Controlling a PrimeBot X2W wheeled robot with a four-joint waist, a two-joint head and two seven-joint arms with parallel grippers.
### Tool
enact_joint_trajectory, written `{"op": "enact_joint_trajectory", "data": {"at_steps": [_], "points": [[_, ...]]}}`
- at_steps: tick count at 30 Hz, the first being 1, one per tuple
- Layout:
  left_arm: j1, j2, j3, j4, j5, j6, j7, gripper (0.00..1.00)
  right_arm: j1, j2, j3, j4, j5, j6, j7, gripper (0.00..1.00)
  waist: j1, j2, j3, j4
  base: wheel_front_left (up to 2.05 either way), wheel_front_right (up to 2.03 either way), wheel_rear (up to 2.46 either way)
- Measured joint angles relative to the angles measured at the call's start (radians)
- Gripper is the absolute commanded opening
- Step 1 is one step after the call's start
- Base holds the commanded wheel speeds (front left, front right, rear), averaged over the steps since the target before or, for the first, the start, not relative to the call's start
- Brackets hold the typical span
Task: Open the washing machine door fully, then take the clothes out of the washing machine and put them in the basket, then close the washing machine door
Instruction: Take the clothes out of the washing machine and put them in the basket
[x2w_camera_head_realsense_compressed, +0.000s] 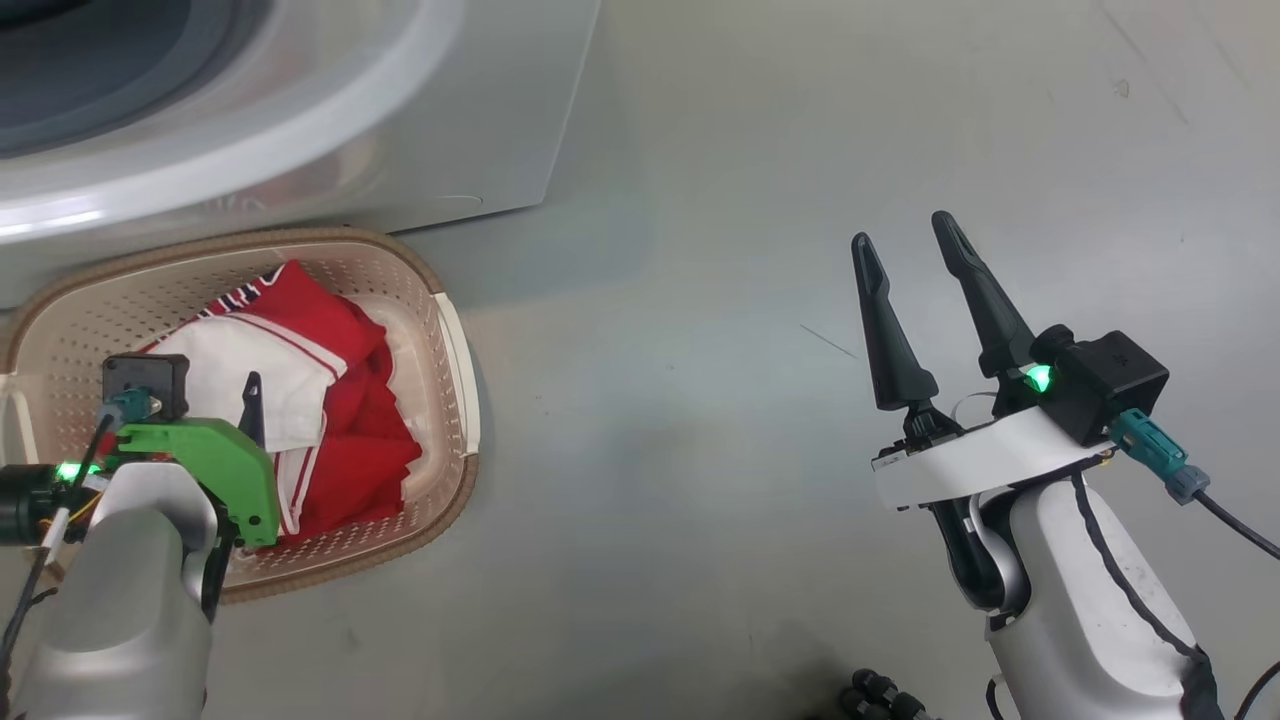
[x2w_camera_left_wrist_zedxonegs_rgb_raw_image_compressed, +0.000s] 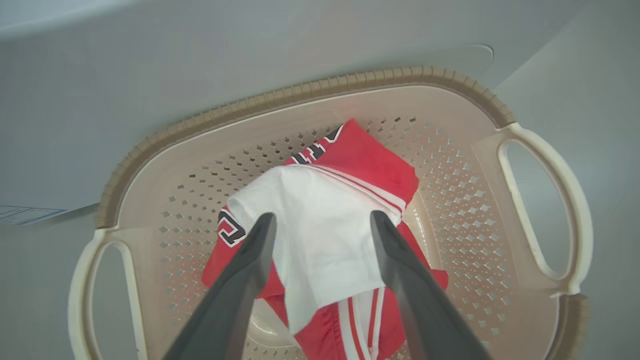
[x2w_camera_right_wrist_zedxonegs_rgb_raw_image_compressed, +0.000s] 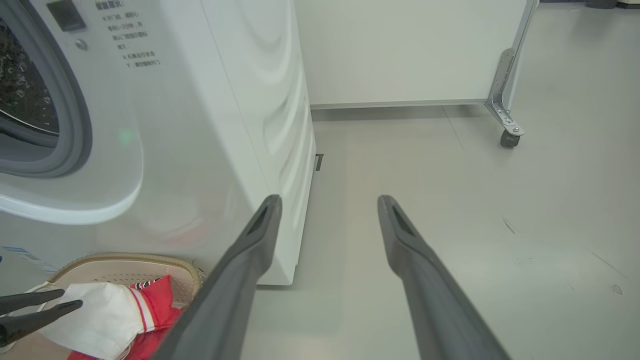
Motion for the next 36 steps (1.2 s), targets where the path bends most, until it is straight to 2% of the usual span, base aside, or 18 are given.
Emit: {"op": "enact_joint_trajectory", "data": {"at_steps": [8, 19, 27, 36], "points": [[0.000, -0.011, -0.038, 0.025, 0.024, -0.017, -0.071, 1.00, 0.000, 0.000, -0.008, 0.027, -0.003, 0.001, 0.000, 1.00, 0.0000, 0.0000, -0.074, 0.021, 0.00, 0.00, 0.00], [0.005, -0.057, -0.058, 0.016, 0.032, -0.034, -0.160, 1.00, 0.028, -0.001, -0.027, 0.063, -0.027, 0.010, 0.000, 1.00, 0.0000, 0.0000, -0.185, 0.076, 0.00, 0.00, 0.00], [0.039, -0.080, -0.070, -0.046, 0.032, -0.042, -0.180, 1.00, 0.064, -0.009, -0.046, 0.077, -0.035, 0.010, 0.000, 1.00, 0.0000, 0.0000, -0.278, 0.134, 0.00, 0.00, 0.00], [0.095, -0.085, -0.051, -0.214, 0.007, -0.043, -0.183, 1.00, 0.108, -0.009, -0.061, 0.086, -0.037, 0.010, 0.000, 1.00, 0.0000, 0.0000, -0.377, 0.200, 0.00, 0.00, 0.00]]}}
